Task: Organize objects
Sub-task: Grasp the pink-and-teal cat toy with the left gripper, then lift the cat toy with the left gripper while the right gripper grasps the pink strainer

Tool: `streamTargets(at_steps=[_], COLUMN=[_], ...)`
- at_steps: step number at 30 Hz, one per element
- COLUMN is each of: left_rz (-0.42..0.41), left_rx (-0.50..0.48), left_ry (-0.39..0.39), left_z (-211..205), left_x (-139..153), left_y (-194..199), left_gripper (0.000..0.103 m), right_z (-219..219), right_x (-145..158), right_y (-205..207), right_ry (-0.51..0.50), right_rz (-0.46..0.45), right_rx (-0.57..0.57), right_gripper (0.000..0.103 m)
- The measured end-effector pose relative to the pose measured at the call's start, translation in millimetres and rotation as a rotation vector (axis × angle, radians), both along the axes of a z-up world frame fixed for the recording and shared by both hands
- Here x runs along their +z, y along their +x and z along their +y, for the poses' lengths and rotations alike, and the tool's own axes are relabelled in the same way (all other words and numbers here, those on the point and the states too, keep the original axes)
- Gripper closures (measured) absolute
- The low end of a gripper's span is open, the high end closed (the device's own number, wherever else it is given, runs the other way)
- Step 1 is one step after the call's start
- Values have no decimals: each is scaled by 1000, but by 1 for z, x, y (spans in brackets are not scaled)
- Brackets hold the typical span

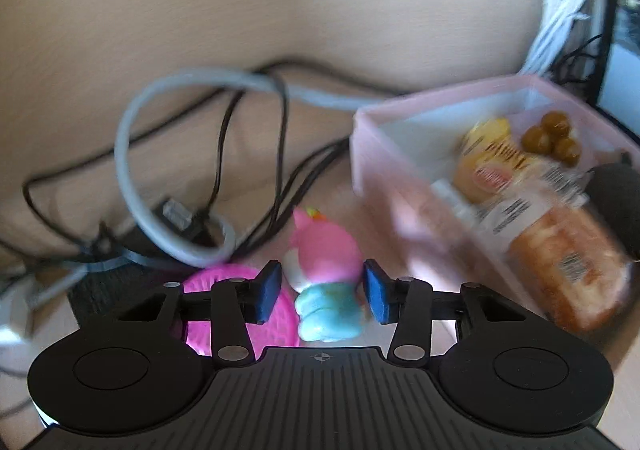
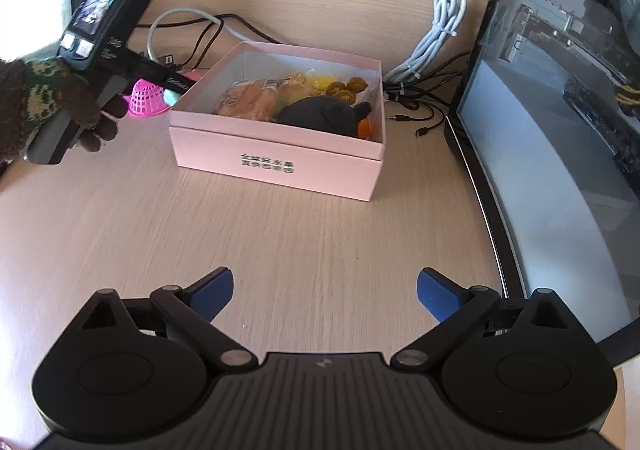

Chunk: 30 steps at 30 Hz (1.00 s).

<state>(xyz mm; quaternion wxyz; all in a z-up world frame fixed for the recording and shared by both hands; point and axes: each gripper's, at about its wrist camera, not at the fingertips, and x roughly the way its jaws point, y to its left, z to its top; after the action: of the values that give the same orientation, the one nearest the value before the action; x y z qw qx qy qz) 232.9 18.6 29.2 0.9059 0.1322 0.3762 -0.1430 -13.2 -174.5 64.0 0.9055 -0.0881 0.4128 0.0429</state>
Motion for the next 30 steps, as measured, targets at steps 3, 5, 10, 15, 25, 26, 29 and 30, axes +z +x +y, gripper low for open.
streamTargets(at_steps=[3,5,10,15,25,26,29,30], left_rz=[1,19,48,73,97,98,117,133], left_rx=[19,31,53,54,179,204,309,346], left_ry=[-20,-53,-131,-227,-344,-349,-374,-390], left_z=[7,14,32,53,124,135,169,180], left_x=[-1,2,14,26,46,48,47,46], left_y=[-4,-11,-44,-96,-181,-192,-217,-224], left_gripper=[60,62,64,65,66,66,66,66], right_z=[3,4,15,40,134,144,176,186], right_x=[0,0,0,7,29,31,34,32], right_y=[-4,-5,-2,3,47,58,99,116], right_ry=[-10,-16,-15,-15,40,71,155,177], right_rz=[4,7,6,-16,-74,-80,-79,-67], right_rx=[2,3,16,83,249,265,285,291], right_gripper=[4,4,4,4,4,4,4,4])
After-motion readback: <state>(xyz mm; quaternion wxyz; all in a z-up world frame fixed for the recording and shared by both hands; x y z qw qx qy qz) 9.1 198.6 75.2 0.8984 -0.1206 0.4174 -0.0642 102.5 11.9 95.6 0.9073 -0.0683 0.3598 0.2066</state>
